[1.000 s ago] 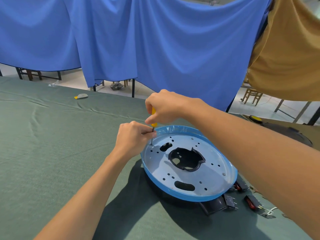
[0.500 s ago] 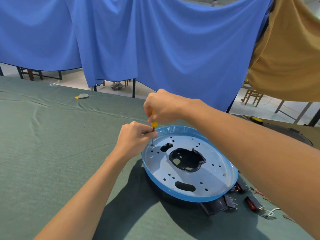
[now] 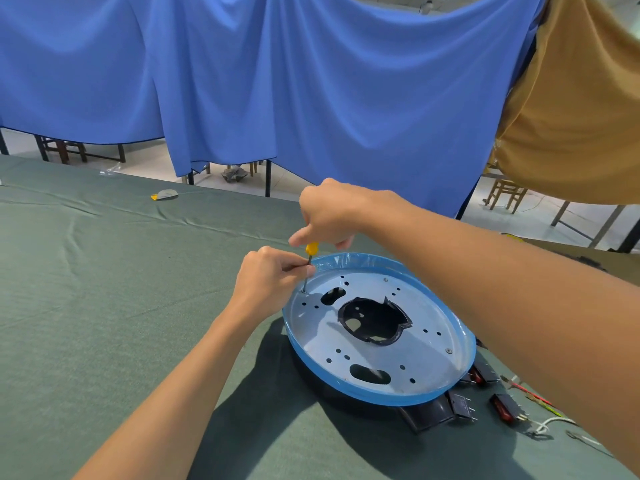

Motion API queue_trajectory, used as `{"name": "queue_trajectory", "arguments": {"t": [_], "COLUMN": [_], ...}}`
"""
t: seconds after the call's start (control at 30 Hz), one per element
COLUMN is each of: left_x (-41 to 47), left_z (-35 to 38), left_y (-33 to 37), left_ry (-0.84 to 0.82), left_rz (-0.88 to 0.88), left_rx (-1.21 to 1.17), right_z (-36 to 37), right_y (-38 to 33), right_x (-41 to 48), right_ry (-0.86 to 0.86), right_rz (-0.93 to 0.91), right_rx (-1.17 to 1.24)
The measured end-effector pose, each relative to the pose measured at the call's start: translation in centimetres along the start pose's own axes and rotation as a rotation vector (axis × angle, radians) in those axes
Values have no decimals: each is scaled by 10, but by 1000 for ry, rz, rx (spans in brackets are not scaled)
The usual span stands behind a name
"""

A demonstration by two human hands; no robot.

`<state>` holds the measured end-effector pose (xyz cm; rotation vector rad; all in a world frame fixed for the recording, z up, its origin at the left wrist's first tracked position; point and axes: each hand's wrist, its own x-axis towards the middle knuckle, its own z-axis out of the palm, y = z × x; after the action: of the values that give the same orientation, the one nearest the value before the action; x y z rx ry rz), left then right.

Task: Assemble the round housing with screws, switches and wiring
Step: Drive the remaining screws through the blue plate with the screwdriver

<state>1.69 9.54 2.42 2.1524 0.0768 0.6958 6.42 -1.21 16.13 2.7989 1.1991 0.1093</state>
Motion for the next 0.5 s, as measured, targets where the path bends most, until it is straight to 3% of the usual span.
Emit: {"name": "queue_trajectory", "arguments": {"t": [0.13,0.5], "left_x": [-1,-1], "left_z": [-1,-1], "left_y": [0,1], "left_ry": [-7,-6], "left_rz": [-10,-14], "left_rx": [-31,-39], "right_z": [-4,-2], "right_y": [3,4], "right_x": [0,4], "right_ry": [4,33], "right_rz": [-96,-146], "right_rx": [-23,29]}}
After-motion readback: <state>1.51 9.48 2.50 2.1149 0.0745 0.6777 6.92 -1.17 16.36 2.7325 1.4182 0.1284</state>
